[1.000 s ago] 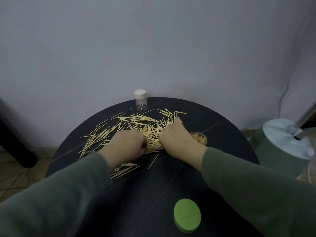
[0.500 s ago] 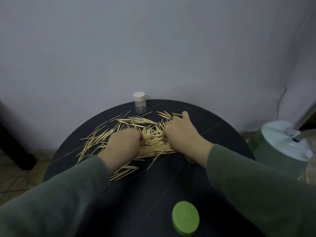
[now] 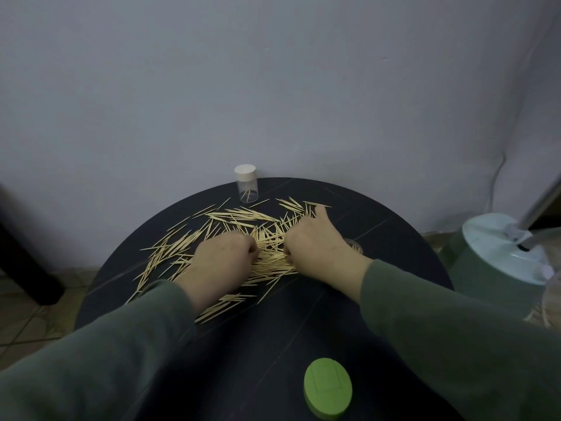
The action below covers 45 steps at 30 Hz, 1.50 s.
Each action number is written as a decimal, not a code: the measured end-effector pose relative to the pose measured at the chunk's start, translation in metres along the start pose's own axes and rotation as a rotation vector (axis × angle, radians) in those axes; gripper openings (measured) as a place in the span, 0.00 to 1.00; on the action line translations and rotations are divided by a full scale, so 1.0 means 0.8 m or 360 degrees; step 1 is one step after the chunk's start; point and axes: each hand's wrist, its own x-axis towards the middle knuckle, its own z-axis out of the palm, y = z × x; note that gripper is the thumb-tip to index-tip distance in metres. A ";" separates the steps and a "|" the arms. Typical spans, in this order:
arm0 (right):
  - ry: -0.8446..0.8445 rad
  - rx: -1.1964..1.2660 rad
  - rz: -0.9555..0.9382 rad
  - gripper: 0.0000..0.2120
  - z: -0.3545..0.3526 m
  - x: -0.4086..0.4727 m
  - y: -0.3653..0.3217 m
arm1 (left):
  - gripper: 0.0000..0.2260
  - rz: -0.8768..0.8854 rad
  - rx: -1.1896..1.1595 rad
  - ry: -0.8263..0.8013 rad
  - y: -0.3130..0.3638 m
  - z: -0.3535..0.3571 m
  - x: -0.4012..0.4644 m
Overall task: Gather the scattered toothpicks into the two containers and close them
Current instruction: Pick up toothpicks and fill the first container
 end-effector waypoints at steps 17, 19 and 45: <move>0.0073 0.0275 0.0147 0.10 -0.012 -0.008 0.025 | 0.07 -0.0073 -0.0588 0.0348 0.003 -0.004 0.002; 0.0133 0.0415 0.0186 0.10 -0.014 -0.016 0.036 | 0.05 -0.0051 -0.0813 0.0525 0.011 -0.009 0.000; 0.0309 0.2561 0.0357 0.08 0.056 -0.091 0.111 | 0.07 -0.0120 -0.2352 0.0171 0.137 0.002 0.003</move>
